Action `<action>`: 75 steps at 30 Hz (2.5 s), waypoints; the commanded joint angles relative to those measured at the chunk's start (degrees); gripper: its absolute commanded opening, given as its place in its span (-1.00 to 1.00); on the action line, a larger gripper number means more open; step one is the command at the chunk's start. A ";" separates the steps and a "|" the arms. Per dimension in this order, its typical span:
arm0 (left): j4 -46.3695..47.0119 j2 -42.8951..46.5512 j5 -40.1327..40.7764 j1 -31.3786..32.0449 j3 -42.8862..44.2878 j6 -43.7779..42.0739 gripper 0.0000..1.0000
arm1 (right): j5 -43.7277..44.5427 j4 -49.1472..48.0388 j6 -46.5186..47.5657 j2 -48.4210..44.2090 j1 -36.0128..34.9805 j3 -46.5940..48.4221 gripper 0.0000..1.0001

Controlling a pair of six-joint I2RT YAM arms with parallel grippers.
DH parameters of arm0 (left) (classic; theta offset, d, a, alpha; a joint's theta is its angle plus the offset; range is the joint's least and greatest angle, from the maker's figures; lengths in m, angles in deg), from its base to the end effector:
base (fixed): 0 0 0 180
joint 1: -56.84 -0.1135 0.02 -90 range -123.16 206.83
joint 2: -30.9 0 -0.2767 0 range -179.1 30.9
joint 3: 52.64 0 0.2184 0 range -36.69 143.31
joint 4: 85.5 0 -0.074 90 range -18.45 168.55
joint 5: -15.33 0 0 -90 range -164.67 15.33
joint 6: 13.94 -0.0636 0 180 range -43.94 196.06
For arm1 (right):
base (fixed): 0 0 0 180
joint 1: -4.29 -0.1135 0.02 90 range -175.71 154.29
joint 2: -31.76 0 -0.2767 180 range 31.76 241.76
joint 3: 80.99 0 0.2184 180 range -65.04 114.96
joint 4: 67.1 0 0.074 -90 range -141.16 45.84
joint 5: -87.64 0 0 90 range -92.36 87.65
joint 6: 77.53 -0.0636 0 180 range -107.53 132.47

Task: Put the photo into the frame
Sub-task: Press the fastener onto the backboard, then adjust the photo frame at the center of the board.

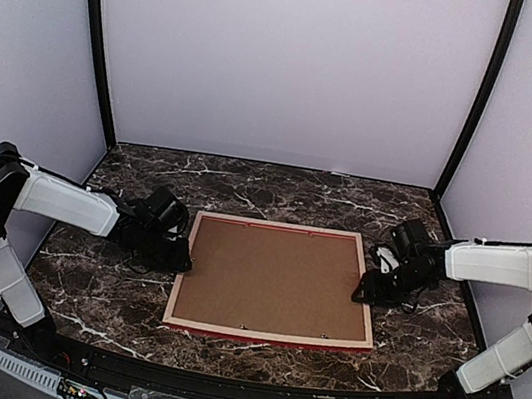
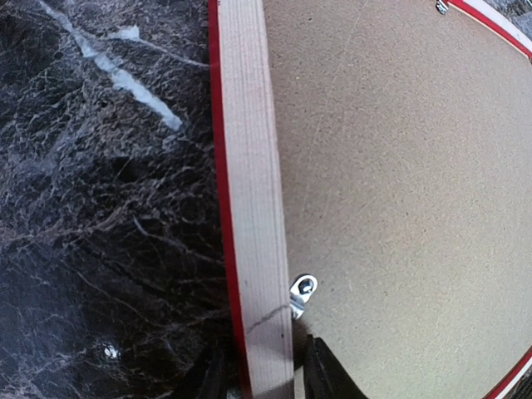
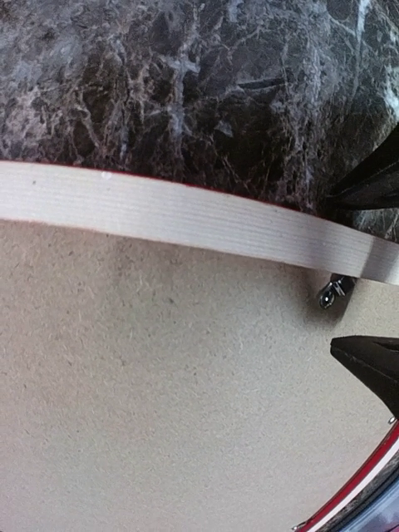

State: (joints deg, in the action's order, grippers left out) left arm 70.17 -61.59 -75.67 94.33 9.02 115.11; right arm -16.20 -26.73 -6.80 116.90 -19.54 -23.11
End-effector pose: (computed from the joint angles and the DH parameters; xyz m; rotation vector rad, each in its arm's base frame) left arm 0.2359 -0.1823 0.1651 -0.0285 2.6249 -0.5281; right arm 0.2156 0.1118 0.1636 -0.1798 2.8155 0.5232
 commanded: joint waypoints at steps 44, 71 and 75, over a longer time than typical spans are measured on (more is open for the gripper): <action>12.22 9.58 4.05 14.16 1.92 -19.47 0.73 | 6.64 -15.06 -10.68 9.74 -3.41 4.51 -0.61; 11.09 4.54 5.52 16.64 5.42 -21.53 0.71 | 10.87 -10.28 -8.55 9.46 -7.98 4.50 -0.24; 12.22 4.84 7.10 18.85 5.30 -25.15 0.71 | 12.32 -9.28 -7.70 11.22 -7.94 6.35 -0.39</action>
State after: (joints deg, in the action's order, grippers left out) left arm 80.71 -57.06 -69.88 111.01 13.07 93.82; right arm -6.30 -38.71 -14.97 125.93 -27.02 -17.80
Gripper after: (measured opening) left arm 0.854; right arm 0.338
